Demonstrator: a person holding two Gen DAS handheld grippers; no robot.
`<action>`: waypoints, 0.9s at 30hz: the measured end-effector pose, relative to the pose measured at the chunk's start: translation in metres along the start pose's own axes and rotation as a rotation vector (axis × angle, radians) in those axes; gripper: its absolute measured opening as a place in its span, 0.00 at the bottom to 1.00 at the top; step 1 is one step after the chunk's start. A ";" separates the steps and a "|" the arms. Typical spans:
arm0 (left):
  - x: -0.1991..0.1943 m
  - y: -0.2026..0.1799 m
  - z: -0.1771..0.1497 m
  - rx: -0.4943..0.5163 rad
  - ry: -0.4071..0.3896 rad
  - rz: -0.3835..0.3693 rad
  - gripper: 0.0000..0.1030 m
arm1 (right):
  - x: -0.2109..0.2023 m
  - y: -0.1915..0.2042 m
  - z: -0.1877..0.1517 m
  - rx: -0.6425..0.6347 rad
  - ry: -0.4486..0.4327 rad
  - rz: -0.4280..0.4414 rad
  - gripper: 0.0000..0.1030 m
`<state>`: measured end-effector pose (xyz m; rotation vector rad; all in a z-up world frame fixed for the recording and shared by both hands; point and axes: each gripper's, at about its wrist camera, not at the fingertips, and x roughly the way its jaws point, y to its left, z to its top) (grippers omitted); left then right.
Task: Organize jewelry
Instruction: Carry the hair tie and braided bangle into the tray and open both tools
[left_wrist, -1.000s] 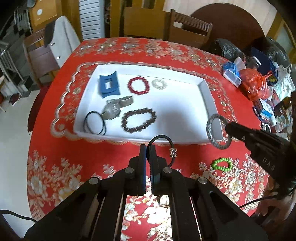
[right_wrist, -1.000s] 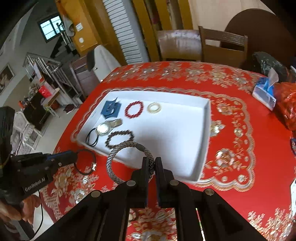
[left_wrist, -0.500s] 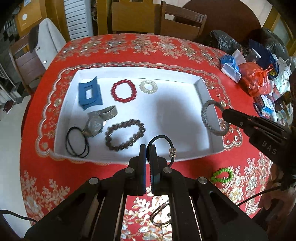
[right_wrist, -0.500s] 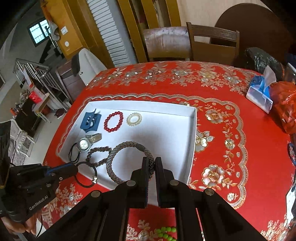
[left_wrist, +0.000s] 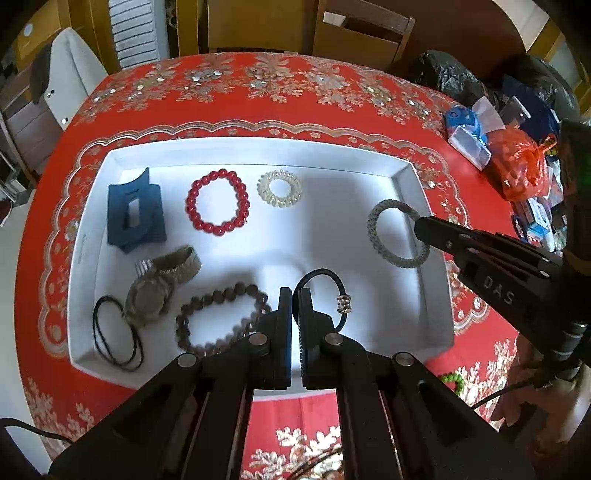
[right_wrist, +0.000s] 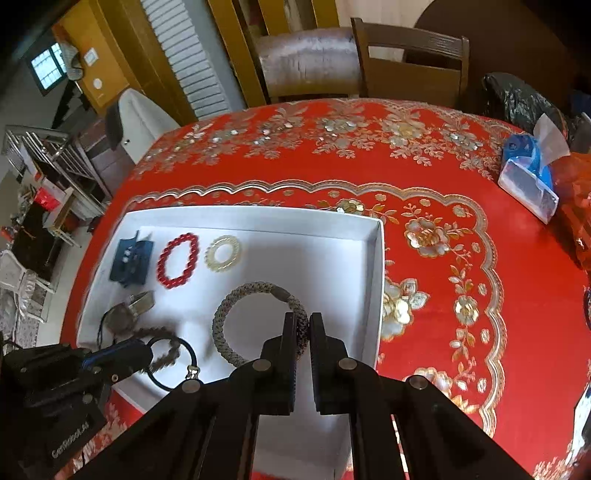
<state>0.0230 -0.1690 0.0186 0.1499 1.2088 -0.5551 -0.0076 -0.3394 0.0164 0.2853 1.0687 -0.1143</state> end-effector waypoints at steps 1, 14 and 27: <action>0.003 0.001 0.003 -0.004 0.003 0.000 0.02 | 0.005 0.000 0.003 -0.003 0.004 -0.009 0.06; 0.036 0.017 0.030 -0.048 0.038 0.000 0.02 | 0.060 0.001 0.038 -0.009 0.054 -0.040 0.06; 0.047 0.027 0.033 -0.084 0.059 0.028 0.02 | 0.074 -0.001 0.048 0.026 0.066 -0.031 0.14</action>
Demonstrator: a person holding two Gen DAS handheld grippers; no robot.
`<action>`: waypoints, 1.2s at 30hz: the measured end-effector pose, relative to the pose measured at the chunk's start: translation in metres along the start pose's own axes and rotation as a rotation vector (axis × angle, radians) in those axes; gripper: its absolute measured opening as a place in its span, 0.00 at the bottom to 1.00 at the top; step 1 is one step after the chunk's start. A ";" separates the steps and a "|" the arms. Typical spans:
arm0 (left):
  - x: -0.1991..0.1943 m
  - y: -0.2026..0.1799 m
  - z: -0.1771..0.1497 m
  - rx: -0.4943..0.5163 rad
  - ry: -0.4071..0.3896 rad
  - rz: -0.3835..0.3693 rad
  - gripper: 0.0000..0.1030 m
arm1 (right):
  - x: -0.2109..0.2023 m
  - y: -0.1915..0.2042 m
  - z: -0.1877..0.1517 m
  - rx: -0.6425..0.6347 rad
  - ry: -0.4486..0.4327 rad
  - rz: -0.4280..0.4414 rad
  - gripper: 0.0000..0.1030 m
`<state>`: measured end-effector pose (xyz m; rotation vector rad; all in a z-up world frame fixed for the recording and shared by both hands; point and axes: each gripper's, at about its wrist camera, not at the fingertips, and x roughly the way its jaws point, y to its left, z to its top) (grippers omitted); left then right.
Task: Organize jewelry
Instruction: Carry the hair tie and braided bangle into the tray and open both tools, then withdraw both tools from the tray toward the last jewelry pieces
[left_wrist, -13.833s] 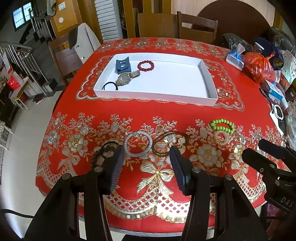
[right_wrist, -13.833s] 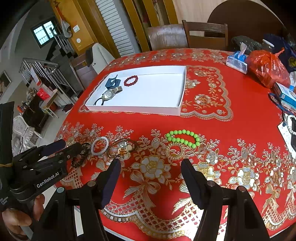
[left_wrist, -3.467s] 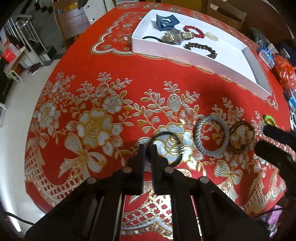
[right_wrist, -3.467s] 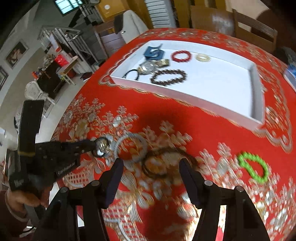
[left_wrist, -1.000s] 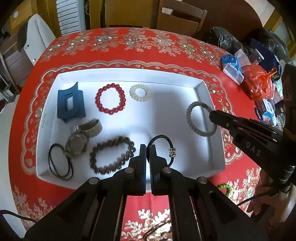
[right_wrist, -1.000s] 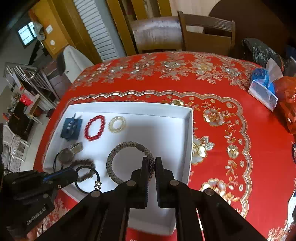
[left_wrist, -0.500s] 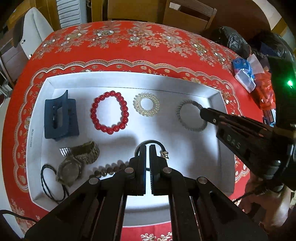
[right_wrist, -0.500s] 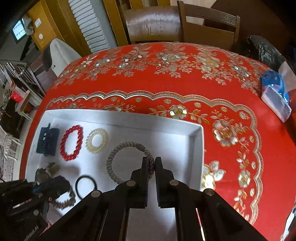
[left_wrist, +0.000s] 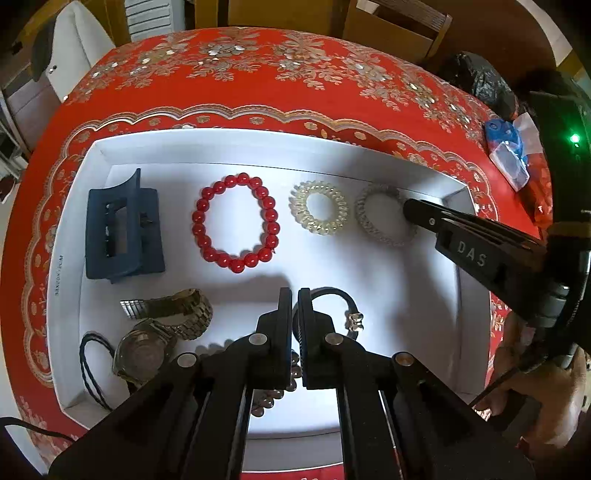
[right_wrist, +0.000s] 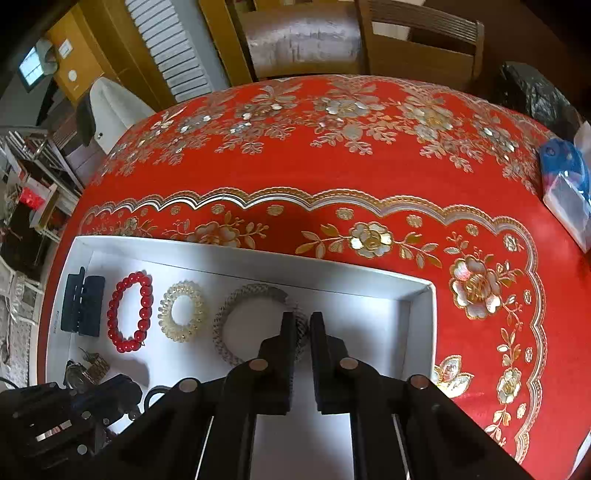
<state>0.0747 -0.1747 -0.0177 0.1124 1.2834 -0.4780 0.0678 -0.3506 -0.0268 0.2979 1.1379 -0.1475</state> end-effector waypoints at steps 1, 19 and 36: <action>-0.001 0.000 0.000 -0.002 -0.003 0.002 0.02 | -0.002 -0.001 -0.001 0.008 -0.002 0.007 0.27; -0.043 0.028 -0.027 -0.082 -0.041 0.004 0.46 | -0.064 -0.003 -0.051 0.057 -0.061 0.067 0.43; -0.096 0.017 -0.097 -0.045 -0.142 0.104 0.46 | -0.133 0.015 -0.140 0.000 -0.109 0.079 0.50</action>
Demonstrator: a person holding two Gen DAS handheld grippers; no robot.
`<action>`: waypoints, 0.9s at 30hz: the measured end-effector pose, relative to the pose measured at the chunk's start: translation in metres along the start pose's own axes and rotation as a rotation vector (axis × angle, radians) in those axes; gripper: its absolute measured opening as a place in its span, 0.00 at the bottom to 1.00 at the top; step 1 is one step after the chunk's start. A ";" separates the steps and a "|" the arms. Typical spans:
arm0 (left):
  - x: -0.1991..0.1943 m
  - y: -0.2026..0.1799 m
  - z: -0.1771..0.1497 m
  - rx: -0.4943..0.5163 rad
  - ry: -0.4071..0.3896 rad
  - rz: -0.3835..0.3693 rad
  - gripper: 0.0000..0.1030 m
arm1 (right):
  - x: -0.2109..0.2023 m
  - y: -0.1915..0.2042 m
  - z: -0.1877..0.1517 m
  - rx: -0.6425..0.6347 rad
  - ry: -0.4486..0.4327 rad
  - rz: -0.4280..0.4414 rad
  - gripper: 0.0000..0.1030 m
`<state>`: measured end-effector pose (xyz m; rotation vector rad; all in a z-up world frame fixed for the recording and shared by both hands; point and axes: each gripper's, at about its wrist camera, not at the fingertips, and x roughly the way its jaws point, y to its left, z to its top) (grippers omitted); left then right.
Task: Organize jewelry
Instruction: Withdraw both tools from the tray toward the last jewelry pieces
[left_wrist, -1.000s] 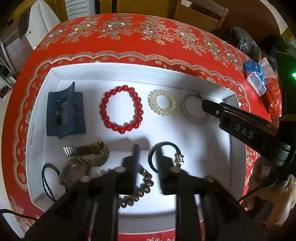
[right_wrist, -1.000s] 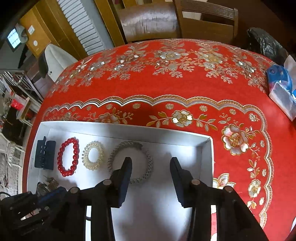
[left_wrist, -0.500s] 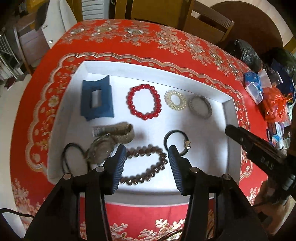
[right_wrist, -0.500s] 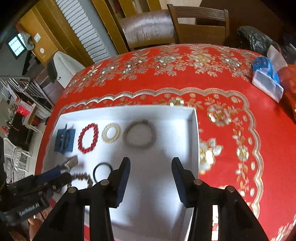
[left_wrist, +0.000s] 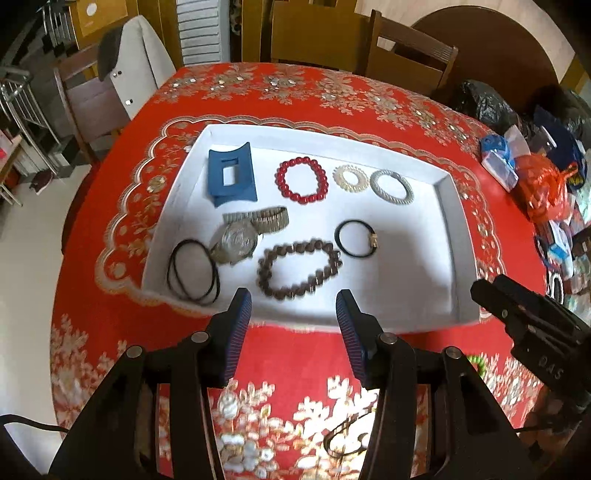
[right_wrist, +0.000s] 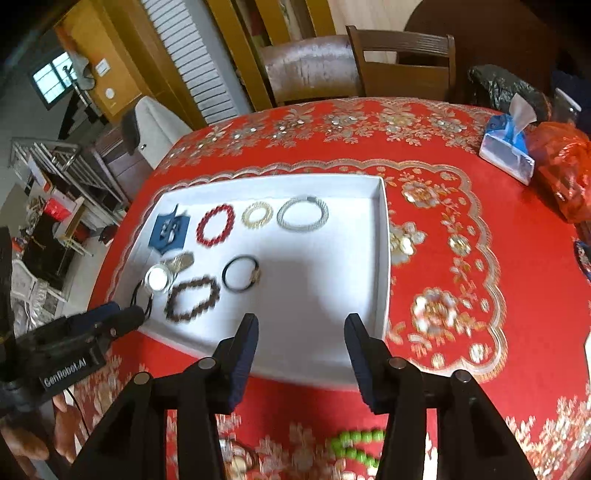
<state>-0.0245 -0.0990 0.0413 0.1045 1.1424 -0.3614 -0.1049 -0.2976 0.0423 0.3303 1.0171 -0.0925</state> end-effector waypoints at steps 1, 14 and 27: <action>-0.004 -0.001 -0.005 0.000 -0.003 0.003 0.46 | -0.005 0.000 -0.007 -0.004 -0.002 0.001 0.53; -0.043 -0.019 -0.079 -0.001 -0.027 0.030 0.46 | -0.052 -0.005 -0.087 -0.053 0.016 -0.007 0.53; -0.062 -0.033 -0.124 0.016 -0.030 0.053 0.46 | -0.073 -0.029 -0.138 -0.028 0.038 -0.001 0.53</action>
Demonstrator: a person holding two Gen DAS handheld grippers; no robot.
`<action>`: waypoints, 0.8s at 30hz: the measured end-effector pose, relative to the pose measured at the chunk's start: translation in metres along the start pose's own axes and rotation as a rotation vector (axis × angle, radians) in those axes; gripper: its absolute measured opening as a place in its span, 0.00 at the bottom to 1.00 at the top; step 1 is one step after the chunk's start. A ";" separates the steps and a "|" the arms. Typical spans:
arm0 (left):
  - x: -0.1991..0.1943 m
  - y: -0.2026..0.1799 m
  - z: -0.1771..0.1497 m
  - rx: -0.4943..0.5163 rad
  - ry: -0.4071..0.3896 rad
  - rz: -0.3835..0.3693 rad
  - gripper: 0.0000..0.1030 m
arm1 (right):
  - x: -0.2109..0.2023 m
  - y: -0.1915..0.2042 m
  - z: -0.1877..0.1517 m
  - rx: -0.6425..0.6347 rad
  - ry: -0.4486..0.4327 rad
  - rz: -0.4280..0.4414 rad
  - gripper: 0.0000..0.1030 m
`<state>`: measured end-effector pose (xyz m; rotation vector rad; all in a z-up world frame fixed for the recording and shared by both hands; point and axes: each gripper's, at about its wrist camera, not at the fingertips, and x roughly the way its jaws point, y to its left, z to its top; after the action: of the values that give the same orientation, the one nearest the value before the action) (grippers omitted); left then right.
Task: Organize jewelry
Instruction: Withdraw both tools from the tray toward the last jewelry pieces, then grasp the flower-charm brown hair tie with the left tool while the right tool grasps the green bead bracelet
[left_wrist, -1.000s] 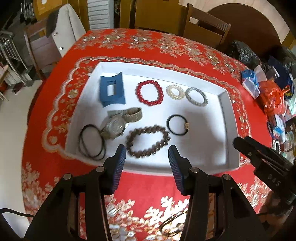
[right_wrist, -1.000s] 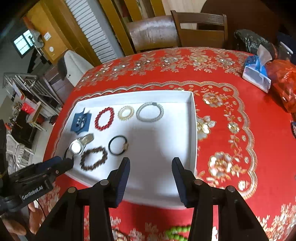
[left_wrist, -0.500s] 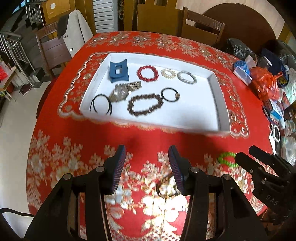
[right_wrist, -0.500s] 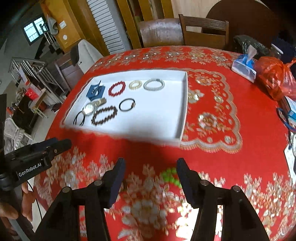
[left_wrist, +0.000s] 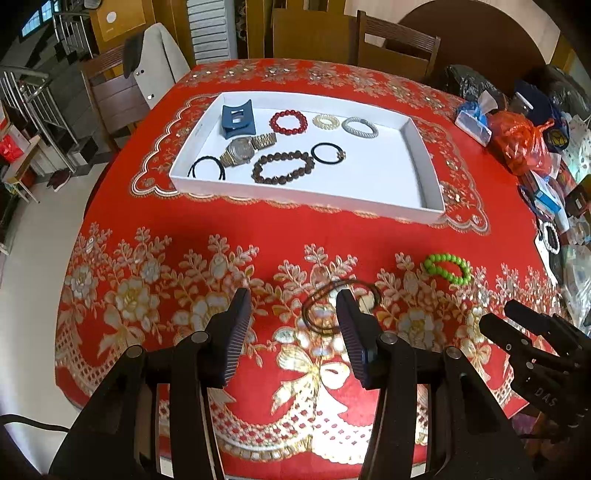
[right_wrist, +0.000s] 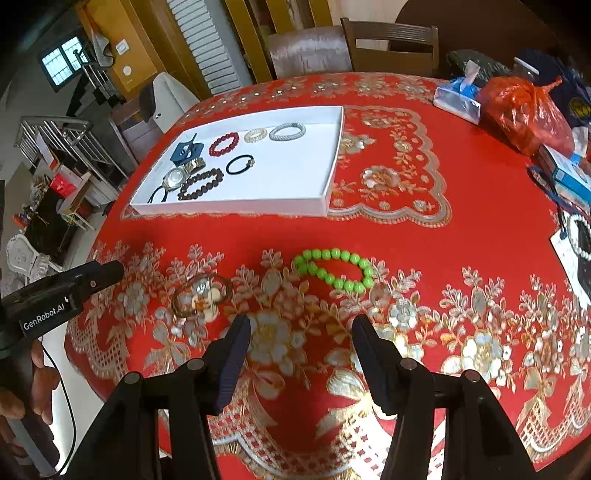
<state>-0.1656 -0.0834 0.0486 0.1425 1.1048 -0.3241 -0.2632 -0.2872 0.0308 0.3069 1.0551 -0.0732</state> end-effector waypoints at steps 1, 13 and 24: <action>-0.001 0.001 -0.002 -0.006 0.003 -0.006 0.46 | -0.001 -0.001 -0.003 -0.003 0.000 -0.001 0.53; 0.016 0.022 -0.034 -0.063 0.086 -0.040 0.46 | 0.007 -0.013 -0.028 0.012 0.038 0.023 0.53; 0.044 0.017 -0.030 -0.098 0.138 -0.096 0.46 | 0.012 -0.013 -0.026 0.014 0.052 0.017 0.53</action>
<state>-0.1672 -0.0673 -0.0050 0.0245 1.2640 -0.3492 -0.2822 -0.2911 0.0055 0.3323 1.1038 -0.0573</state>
